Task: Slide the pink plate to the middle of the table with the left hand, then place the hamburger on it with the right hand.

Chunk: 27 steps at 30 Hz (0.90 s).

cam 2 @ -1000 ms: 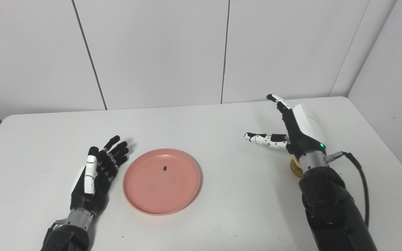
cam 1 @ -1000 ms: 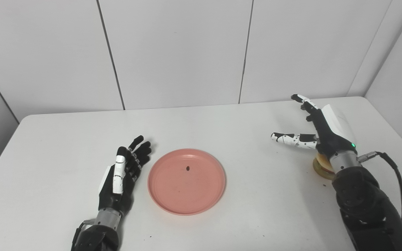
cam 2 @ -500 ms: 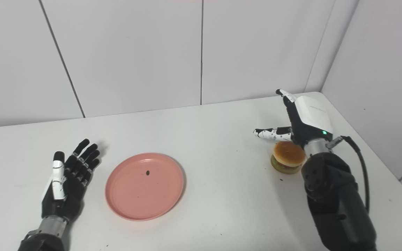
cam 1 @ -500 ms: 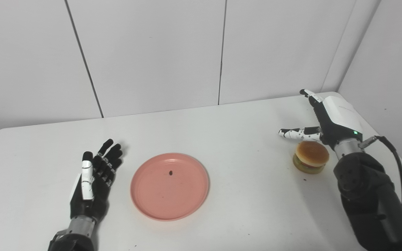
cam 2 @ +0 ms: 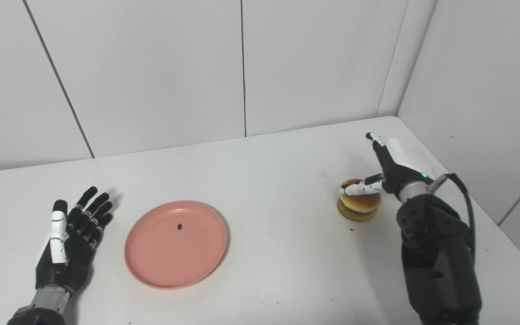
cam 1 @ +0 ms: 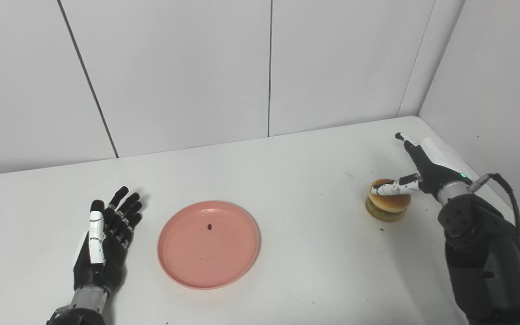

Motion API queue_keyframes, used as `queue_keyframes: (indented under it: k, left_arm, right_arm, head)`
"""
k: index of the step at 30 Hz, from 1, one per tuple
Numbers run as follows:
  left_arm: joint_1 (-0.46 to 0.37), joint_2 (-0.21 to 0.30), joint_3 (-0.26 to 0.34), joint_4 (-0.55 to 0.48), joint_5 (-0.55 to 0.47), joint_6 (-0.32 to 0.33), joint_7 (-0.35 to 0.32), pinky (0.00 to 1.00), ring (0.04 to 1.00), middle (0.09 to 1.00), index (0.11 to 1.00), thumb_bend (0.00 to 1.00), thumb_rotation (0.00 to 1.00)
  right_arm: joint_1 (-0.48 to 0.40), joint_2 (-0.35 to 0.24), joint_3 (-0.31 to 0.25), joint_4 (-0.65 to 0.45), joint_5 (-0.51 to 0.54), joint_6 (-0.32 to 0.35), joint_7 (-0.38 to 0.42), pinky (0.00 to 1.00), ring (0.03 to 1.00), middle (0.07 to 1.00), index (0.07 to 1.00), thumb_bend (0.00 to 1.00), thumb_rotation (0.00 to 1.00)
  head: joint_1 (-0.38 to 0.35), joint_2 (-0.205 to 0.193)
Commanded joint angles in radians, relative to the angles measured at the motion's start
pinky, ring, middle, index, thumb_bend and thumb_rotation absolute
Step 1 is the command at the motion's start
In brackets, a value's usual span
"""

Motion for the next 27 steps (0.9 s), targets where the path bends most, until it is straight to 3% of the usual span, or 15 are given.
queue_keyframes:
  k: [1,8,14,18,21,23,27]
  left_arm:
    - [0.022,0.001,-0.002,0.008,-0.004,0.039,0.007,0.97,0.929,0.893,0.889,0.59,1.0]
    - [0.03,0.002,-0.005,-0.006,-0.007,0.044,0.003,0.97,0.933,0.899,0.89,0.6,1.0]
    - [0.032,0.002,-0.009,-0.009,-0.004,0.041,0.001,0.97,0.938,0.901,0.886,0.61,1.0]
    - [0.03,-0.001,-0.006,-0.011,-0.007,0.05,0.008,0.98,0.937,0.9,0.885,0.61,1.0]
    - [0.031,-0.004,-0.003,-0.013,-0.008,0.052,0.014,0.98,0.933,0.896,0.88,0.61,1.0]
    - [0.032,-0.005,-0.003,-0.013,-0.008,0.05,0.014,0.97,0.928,0.894,0.88,0.6,1.0]
    - [0.031,0.001,-0.006,-0.01,-0.01,0.046,0.005,0.98,0.935,0.898,0.883,0.6,1.0]
  right_arm:
    - [-0.045,-0.013,-0.019,-0.038,-0.038,0.001,0.026,0.26,0.345,0.472,0.948,0.87,0.36]
    - [-0.059,-0.002,-0.062,-0.019,-0.062,0.001,0.107,0.31,0.397,0.516,0.959,0.9,0.36]
    - [-0.068,-0.004,-0.054,-0.001,-0.104,0.001,0.152,0.38,0.47,0.581,0.956,0.92,0.36]
    - [-0.079,0.002,-0.05,0.031,-0.148,0.0,0.176,0.56,0.66,0.725,0.944,0.95,0.35]
    - [-0.085,0.01,-0.057,0.061,-0.156,0.001,0.168,0.57,0.686,0.757,0.944,0.98,0.3]
    - [-0.084,0.008,-0.055,0.069,-0.15,0.001,0.158,0.52,0.622,0.711,0.944,0.99,0.27]
    - [-0.089,0.022,-0.074,0.033,-0.157,0.0,0.181,0.49,0.592,0.692,0.962,0.99,0.28]
  head:
    - [0.0,0.001]
    - [-0.005,0.005]
    - [-0.004,0.008]
    - [-0.005,0.009]
    - [-0.003,0.01]
    - [-0.003,0.01]
    - [-0.003,0.013]
